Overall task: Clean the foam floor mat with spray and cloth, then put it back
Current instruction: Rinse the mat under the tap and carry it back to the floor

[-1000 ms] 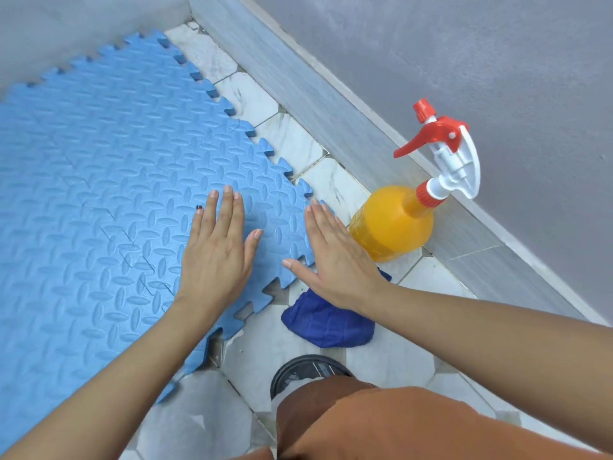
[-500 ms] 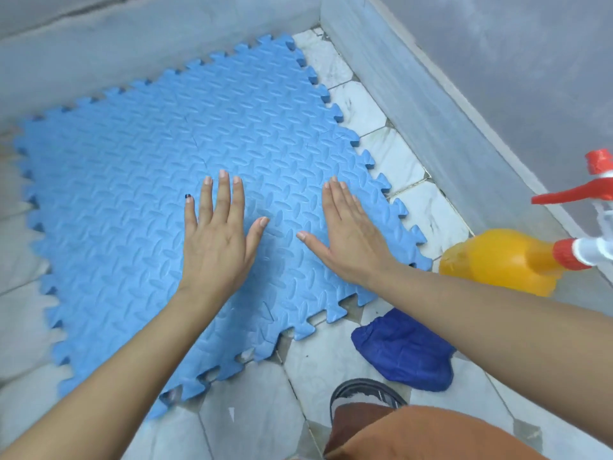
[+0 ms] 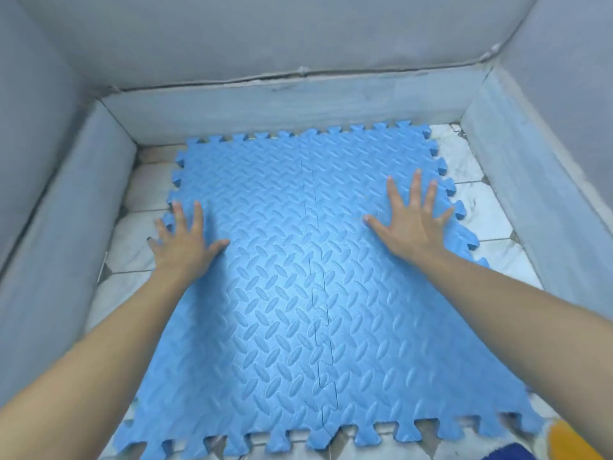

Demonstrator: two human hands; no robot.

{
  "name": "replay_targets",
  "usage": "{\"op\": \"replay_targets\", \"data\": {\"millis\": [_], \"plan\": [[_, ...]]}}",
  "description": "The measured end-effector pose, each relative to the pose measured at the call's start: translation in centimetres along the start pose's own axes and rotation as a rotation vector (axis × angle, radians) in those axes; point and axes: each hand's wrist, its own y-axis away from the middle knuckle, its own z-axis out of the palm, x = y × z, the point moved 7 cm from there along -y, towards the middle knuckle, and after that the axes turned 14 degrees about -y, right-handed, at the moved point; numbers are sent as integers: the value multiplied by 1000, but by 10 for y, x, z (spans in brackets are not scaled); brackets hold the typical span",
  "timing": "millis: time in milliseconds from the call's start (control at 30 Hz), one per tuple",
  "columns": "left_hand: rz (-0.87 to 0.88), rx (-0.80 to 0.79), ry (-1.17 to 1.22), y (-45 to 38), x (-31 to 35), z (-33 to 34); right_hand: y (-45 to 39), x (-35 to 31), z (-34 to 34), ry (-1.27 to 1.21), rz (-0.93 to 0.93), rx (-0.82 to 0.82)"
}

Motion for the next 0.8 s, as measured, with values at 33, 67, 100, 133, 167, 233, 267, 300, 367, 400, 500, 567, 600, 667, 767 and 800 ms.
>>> {"op": "replay_targets", "data": {"millis": [33,67,100,133,167,233,267,300,367,400,500,567,600,667,767,800], "plan": [[-61,-82,102,-4,-8,7,-7,17,-7,-8,104,5],[-109,-124,211,-5,-13,9,-10,34,-13,-63,225,0],[-154,-128,297,-6,-17,10,-10,48,-17,-145,345,-15],[-207,-122,362,-7,-22,10,-7,58,-20,-220,437,-30],[-280,-131,417,-5,-28,9,-7,66,-22,-285,485,-29],[-413,-178,482,-6,-42,14,-13,81,-31,-411,548,11],[-447,-210,500,-7,-47,16,-17,90,-36,-505,589,28],[-483,-269,534,-5,-53,16,-19,96,-43,-597,628,23],[-519,-376,671,4,-58,13,-19,98,-60,-726,622,-49],[-529,-413,738,10,-59,13,-15,95,-69,-801,584,-80],[-577,-453,936,33,-72,7,-10,86,-87,-913,469,-61],[-551,-435,1033,28,-87,10,-7,76,-102,-882,421,50],[-534,-399,1081,20,-96,9,-6,69,-113,-896,403,116],[-506,-281,1180,4,-116,-9,-5,54,-137,-951,385,189],[-438,-128,1199,20,-118,-91,-15,24,-184,-1061,271,256],[-405,-78,1209,18,-119,-113,-18,12,-201,-1079,229,273]]}}
